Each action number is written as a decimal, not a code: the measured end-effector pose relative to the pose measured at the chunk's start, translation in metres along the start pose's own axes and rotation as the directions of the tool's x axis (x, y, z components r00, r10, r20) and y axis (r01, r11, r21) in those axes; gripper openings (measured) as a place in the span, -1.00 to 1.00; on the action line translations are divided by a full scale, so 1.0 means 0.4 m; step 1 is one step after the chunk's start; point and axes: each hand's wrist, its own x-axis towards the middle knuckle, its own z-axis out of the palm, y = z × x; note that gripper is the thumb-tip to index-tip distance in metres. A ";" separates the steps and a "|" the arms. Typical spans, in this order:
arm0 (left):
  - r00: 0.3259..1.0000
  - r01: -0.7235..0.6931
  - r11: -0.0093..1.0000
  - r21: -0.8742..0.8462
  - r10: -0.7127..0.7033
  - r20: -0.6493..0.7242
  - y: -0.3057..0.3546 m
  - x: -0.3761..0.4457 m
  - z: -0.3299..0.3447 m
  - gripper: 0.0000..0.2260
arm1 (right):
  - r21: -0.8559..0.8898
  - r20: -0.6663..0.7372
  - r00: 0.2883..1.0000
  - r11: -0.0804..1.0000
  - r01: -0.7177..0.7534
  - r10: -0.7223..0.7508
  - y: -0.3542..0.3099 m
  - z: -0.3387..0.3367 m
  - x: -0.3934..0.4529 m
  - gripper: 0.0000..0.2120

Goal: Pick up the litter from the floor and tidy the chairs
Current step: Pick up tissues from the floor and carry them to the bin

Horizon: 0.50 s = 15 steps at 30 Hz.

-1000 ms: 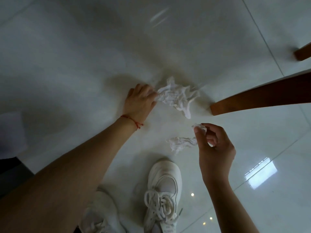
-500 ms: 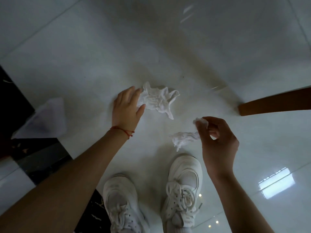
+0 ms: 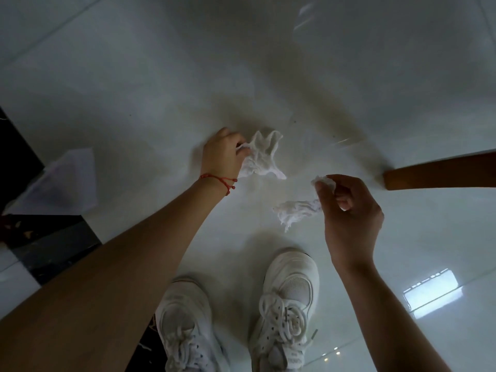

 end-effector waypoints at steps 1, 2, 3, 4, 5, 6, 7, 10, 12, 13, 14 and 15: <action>1.000 0.007 1.000 -0.021 -0.007 -0.015 0.003 -0.004 -0.008 -0.87 | 0.001 0.005 1.000 1.000 0.002 -0.002 -0.005 -0.001 0.000 -0.94; 0.999 0.009 0.999 -0.042 -0.011 -0.034 0.008 -0.010 -0.018 -0.88 | 0.001 0.010 1.000 1.000 0.002 -0.002 -0.011 -0.005 -0.001 -0.94; 0.998 0.007 0.998 -0.063 -0.010 -0.057 0.014 -0.016 -0.032 -0.88 | -0.001 0.015 1.000 1.000 0.006 -0.006 -0.019 -0.010 -0.001 -0.94; 0.997 0.002 0.997 -0.083 -0.008 -0.080 0.021 -0.024 -0.050 -0.88 | -0.001 0.019 1.000 1.000 0.011 -0.011 -0.029 -0.016 -0.002 -0.94; 0.995 -0.004 0.995 -0.099 -0.005 -0.098 0.030 -0.032 -0.070 -0.88 | 0.001 0.019 1.000 1.000 0.015 -0.015 -0.041 -0.024 -0.003 -0.95; 0.994 -0.009 0.994 -0.113 -0.004 -0.111 0.041 -0.043 -0.094 -0.88 | 0.004 0.018 1.000 1.000 0.015 -0.016 -0.055 -0.033 -0.005 -0.95; 0.993 -0.015 0.992 -0.128 0.000 -0.122 0.052 -0.054 -0.119 -0.89 | 0.007 0.016 1.000 1.000 0.014 -0.014 -0.070 -0.042 -0.008 -0.95; 0.987 -0.045 0.989 -0.142 0.023 -0.157 0.092 -0.098 -0.211 -0.90 | 0.005 0.015 1.000 1.000 0.006 -0.006 -0.126 -0.076 -0.023 -0.95; 0.982 -0.067 0.989 -0.134 0.042 -0.183 0.124 -0.131 -0.280 -0.90 | 0.001 0.019 1.000 1.000 0.021 -0.021 -0.170 -0.099 -0.038 -0.95; 0.980 -0.079 0.988 -0.131 0.053 -0.193 0.140 -0.148 -0.316 -0.91 | 0.000 0.025 0.999 1.000 0.031 -0.031 -0.193 -0.112 -0.047 -0.94; 0.977 -0.093 0.987 -0.131 0.065 -0.202 0.157 -0.163 -0.353 -0.91 | -0.002 0.032 0.999 0.999 0.039 -0.039 -0.217 -0.124 -0.055 -0.94; 0.975 -0.110 0.985 -0.130 0.081 -0.207 0.175 -0.178 -0.390 -0.91 | -0.004 0.039 0.998 0.999 0.041 -0.041 -0.242 -0.139 -0.065 -0.93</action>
